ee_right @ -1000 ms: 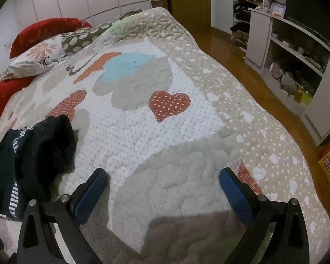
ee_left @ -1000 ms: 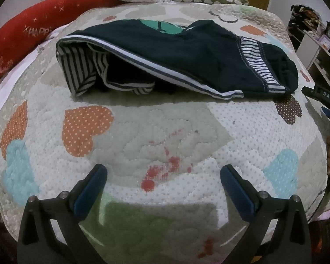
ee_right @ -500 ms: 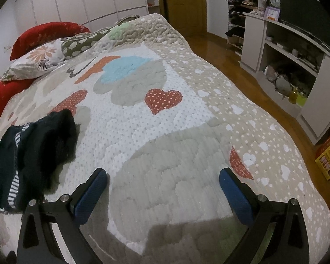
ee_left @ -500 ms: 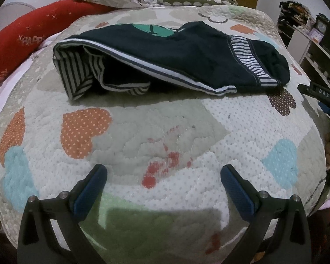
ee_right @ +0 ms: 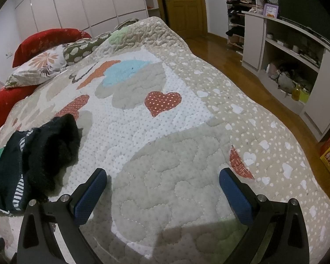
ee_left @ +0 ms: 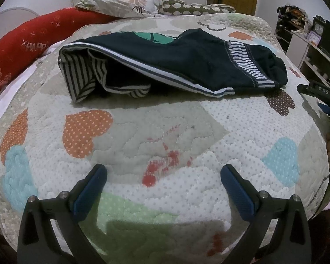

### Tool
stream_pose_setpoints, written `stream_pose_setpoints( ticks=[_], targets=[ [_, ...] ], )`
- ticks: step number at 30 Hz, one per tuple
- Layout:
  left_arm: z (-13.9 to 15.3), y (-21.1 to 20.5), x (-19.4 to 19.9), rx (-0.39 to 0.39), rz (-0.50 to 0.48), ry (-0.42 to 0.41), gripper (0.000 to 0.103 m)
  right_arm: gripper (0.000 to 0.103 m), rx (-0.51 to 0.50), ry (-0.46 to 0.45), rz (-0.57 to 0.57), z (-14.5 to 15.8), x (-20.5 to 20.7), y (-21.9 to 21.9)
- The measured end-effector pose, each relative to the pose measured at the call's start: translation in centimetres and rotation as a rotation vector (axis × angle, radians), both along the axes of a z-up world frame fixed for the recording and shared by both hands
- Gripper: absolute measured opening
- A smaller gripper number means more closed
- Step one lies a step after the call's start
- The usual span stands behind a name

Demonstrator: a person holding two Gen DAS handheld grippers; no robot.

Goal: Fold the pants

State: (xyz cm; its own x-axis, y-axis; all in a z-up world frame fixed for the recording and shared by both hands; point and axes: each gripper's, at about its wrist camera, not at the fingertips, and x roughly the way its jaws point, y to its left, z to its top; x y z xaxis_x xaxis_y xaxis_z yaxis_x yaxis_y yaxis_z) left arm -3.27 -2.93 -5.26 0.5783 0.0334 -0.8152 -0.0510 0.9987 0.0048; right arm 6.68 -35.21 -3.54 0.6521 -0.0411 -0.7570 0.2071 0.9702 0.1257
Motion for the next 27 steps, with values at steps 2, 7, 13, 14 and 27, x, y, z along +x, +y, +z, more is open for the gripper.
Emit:
stream_pose_setpoints(
  ticks=[2,7,13,14,27],
  targets=[
    [-0.1,0.3,-0.3,0.003,-0.003,-0.010,0.103,0.103,-0.004,0.002,0.000,0.0,0.0,0.0],
    [0.0,0.6,-0.6,0.009,-0.008,-0.025,0.103,0.103,-0.001,-0.001,0.000,0.1,-0.1,0.1],
    [-0.1,0.9,-0.6,0.010,-0.012,-0.028,0.103,0.103,0.010,-0.011,-0.003,0.2,-0.3,0.0],
    [-0.1,0.9,-0.5,0.010,-0.012,-0.028,0.103,0.103,0.013,-0.014,-0.003,0.2,-0.4,0.0],
    [-0.1,1.2,-0.4,0.010,-0.017,-0.028,0.103,0.103,0.018,-0.017,-0.005,0.2,-0.5,-0.1]
  ],
)
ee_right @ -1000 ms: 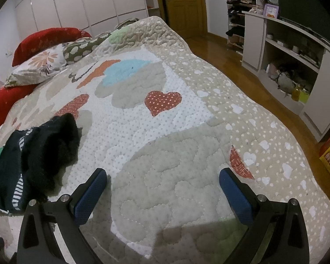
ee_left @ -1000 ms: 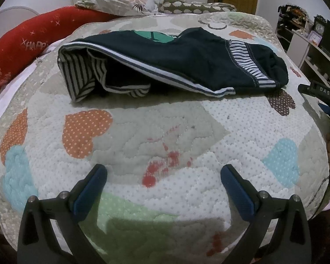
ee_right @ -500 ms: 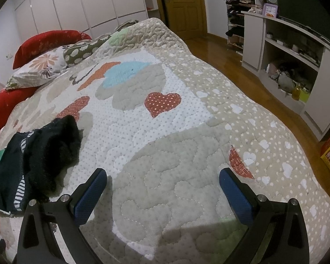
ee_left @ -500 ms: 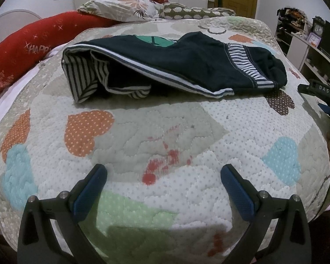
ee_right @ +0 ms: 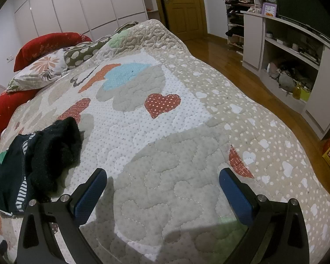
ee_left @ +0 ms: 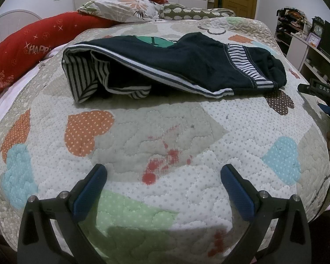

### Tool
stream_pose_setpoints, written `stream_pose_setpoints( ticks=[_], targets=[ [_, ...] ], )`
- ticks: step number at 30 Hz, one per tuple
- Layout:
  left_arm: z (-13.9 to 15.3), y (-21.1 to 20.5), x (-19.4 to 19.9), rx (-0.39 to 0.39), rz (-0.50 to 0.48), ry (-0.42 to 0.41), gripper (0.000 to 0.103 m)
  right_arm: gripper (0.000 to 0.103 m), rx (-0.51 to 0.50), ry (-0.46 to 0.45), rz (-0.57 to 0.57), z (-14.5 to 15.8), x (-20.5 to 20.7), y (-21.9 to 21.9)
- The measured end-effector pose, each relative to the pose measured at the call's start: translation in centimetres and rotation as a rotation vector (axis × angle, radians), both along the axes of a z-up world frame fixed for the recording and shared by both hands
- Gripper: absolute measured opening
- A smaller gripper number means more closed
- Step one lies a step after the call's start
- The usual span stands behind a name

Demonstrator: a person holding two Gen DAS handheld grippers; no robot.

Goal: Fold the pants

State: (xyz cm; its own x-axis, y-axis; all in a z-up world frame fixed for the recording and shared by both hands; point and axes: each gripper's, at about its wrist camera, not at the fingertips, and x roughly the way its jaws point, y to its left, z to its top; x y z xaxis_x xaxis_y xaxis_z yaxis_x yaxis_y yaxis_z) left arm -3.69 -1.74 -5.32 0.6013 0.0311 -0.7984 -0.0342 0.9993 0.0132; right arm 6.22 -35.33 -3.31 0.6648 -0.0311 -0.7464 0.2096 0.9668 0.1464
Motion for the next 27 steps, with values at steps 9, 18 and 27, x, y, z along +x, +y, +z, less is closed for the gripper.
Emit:
stream_pose_setpoints(
  ticks=[9,18,27],
  targets=[
    [0.07,0.11,0.04,0.001,-0.003,-0.004,0.103,0.103,0.000,0.000,0.000,0.03,-0.05,-0.01],
    [0.20,0.25,-0.05,0.000,-0.010,-0.032,0.103,0.103,-0.003,0.000,-0.002,0.01,-0.12,-0.01],
    [0.34,0.83,-0.15,-0.034,-0.031,0.021,0.103,0.103,0.010,-0.002,-0.013,0.35,-0.21,-0.31]
  ],
)
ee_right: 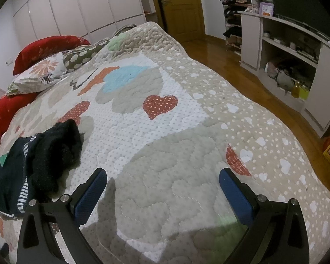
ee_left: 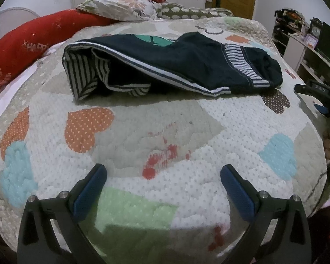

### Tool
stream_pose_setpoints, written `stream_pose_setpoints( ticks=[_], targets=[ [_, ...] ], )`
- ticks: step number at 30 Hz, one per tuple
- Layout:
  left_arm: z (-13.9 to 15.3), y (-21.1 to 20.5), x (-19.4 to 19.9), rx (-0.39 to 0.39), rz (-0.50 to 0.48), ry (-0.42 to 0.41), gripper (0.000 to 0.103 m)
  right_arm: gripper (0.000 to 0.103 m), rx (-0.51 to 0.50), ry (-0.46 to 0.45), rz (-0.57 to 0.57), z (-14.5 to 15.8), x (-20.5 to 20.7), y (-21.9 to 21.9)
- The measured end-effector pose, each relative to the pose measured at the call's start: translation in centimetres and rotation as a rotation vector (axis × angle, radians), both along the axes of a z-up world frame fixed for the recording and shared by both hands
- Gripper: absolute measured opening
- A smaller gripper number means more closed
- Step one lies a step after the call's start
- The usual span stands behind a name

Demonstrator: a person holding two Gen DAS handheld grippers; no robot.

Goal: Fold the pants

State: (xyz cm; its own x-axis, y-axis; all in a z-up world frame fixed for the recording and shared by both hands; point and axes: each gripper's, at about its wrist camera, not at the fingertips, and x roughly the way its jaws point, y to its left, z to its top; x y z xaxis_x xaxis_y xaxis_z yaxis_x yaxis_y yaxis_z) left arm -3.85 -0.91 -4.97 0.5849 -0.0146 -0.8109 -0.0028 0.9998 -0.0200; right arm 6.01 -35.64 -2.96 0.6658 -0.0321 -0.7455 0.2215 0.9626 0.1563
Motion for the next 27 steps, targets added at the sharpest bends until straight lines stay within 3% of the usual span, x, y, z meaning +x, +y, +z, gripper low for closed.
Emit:
stream_pose_setpoints(
  ticks=[4,7,9,14,16,17,19,20,23,27],
  targets=[
    [0.5,0.6,-0.3,-0.043,-0.010,0.050,0.103,0.099,-0.047,0.137,0.084,0.9,1.6,0.8],
    [1.2,1.1,-0.9,-0.125,-0.011,0.050,0.102,0.099,0.075,0.046,0.172,4.2,0.4,1.8],
    [1.9,1.4,-1.3,-0.187,-0.018,0.045,0.095,0.099,0.135,0.027,0.222,5.3,0.4,3.3],
    [4.4,2.5,-2.3,-0.275,-0.019,-0.011,0.093,0.099,0.350,0.135,0.306,2.6,3.4,7.7],
    [5.1,3.0,-2.7,-0.283,-0.010,-0.025,0.093,0.097,0.369,0.142,0.305,1.7,4.6,9.1],
    [5.4,3.5,-2.8,-0.291,0.003,-0.029,0.093,0.091,0.372,0.144,0.303,1.4,5.5,9.9],
    [5.7,4.2,-3.1,-0.289,0.024,-0.035,0.093,0.067,0.367,0.148,0.280,1.0,6.5,11.0],
    [5.8,4.6,-3.3,-0.284,0.037,-0.036,0.093,0.034,0.365,0.152,0.265,0.9,6.7,11.4],
    [6.0,6.0,-3.6,-0.286,0.081,-0.037,0.093,0.031,0.445,0.139,0.284,1.6,6.0,10.9],
    [5.9,7.5,-3.3,-0.317,0.122,-0.025,0.093,0.030,0.407,0.059,0.272,4.3,3.2,8.3]
  ],
)
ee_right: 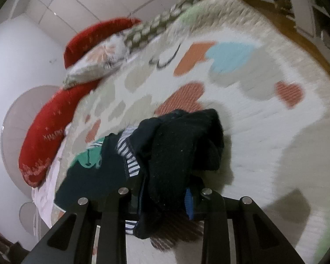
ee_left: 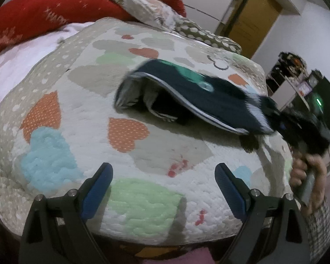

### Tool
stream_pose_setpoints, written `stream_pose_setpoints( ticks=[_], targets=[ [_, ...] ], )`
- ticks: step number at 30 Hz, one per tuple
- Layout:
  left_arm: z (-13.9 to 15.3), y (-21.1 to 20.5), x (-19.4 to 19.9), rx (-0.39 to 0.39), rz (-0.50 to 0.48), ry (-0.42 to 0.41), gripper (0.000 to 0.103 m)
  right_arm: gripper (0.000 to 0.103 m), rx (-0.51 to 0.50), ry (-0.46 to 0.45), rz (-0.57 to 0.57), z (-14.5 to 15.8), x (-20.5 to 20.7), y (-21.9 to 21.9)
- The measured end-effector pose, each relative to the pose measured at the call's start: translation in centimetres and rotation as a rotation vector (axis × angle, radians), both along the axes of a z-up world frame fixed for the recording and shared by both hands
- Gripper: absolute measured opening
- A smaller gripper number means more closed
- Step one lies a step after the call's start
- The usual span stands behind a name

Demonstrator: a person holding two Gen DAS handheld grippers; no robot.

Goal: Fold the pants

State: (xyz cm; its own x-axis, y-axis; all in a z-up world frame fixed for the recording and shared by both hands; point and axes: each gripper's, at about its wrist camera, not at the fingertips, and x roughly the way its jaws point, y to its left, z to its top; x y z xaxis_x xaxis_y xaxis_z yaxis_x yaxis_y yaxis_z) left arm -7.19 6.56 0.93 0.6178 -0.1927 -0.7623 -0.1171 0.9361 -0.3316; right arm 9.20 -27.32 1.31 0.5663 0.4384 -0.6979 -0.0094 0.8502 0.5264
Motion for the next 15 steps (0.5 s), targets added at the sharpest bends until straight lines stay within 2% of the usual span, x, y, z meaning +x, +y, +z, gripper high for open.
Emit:
stream_pose_setpoints(
  ticks=[2,4,9,12,15],
  targets=[
    [0.1,0.3,0.0,-0.003,0.011,0.000,0.093,0.030,-0.018,-0.019,-0.051,0.9,-1.5,-2.3],
    [0.2,0.4,-0.1,-0.001,0.016,-0.003,0.093,0.030,-0.083,-0.027,-0.105,1.4,-2.7,-4.7],
    [0.3,0.1,0.5,-0.021,0.000,0.000,0.093,0.030,-0.183,0.022,-0.243,0.3,-4.6,-10.1],
    [-0.3,-0.3,2.8,-0.042,-0.032,0.020,0.093,0.031,-0.201,0.035,-0.254,-0.5,-5.1,-11.4],
    [-1.4,-1.2,6.3,-0.100,-0.094,0.059,0.093,0.031,-0.233,0.027,-0.240,-0.9,-5.1,-10.9]
  ],
)
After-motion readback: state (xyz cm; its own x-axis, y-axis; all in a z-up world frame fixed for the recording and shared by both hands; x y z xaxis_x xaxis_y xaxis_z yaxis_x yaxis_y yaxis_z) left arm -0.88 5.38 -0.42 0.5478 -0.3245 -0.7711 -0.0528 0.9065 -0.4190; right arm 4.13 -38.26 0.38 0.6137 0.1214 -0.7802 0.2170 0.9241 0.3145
